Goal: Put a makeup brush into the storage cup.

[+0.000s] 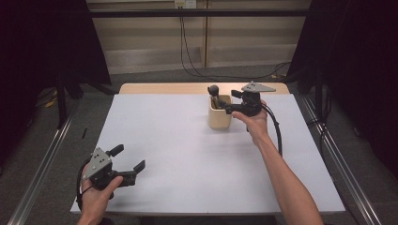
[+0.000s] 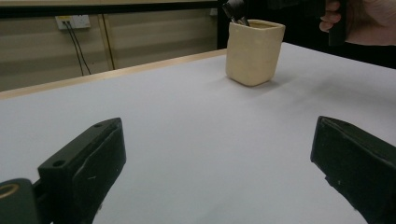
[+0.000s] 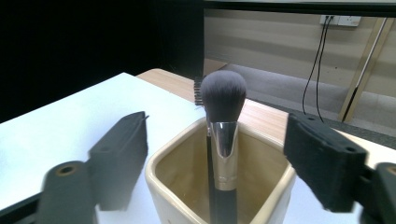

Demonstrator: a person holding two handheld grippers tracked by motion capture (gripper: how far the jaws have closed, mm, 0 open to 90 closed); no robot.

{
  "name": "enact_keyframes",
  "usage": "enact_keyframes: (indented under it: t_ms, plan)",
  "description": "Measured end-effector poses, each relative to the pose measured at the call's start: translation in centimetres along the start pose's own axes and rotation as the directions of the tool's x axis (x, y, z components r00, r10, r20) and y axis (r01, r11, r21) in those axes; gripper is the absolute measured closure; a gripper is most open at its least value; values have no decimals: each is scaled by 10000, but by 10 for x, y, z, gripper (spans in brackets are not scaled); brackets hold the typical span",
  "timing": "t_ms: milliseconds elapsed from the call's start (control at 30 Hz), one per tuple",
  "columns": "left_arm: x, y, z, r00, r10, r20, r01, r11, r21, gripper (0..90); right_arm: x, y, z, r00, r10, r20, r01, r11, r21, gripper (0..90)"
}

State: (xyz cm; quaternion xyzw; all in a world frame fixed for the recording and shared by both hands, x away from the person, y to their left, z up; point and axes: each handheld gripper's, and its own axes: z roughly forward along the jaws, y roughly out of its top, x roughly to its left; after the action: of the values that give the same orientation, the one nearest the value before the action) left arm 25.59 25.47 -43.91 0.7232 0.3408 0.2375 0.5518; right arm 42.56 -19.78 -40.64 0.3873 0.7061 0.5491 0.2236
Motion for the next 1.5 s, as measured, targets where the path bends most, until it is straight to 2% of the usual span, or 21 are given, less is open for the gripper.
enact_keyframes:
  t_ms: [167, 267, 367, 467, 633, 733, 800, 967, 1233, 1400, 1500]
  plan:
    - [0, 0, 3, 10000, 9, -44, -9, 10000, 73, 33, -2, -3, -3, 9999, 163, -30, -164, 9998, -98, 117]
    - [1, 0, 4, 9999, 82, -106, -80, 9998, 171, 33, -3, -6, -4, 9996, 261, 91, -262, 9997, 9, 22]
    - [3, -1, 4, 9998, 83, -160, -80, 9998, 167, 33, -5, -8, -7, 9996, 266, -39, -267, 9996, -100, 4]
    - [3, 0, 4, 9998, 79, -192, -76, 9999, 153, 33, -5, -7, -11, 9991, 410, 58, -409, 9991, -75, 10]
    - [1, 0, 4, 9998, 127, -137, -125, 9998, 160, 33, -1, -7, -18, 9995, 280, 128, -278, 9995, -169, 12]
    - [2, -1, 3, 9997, 94, -206, -91, 9999, 146, 33, 3, -9, -22, 9988, 198, 450, -188, 9995, -241, 21]
    - [4, -1, 2, 9997, 80, -230, -77, 9999, 135, 33, 3, -12, -25, 9993, 194, 325, -185, 9995, -274, 9]
    - [3, -1, 1, 9998, 93, -156, -91, 9999, 111, 33, 5, -14, -35, 9991, 150, 388, -134, 9991, -413, 9]
    - [3, -1, 1, 9998, 54, -191, -53, 10000, 42, 33, 7, -17, -48, 9989, 20, 464, -5, 9995, -310, 9]
    - [2, -1, 0, 9998, 138, -156, -137, 9999, 82, 33, 9, -19, -56, 9979, -275, 584, 286, 9994, -192, 8]
    - [1, -1, -1, 9997, 177, -162, -176, 9998, 79, 33, 8, -22, -62, 9980, -144, 617, 155, 9997, -185, 7]
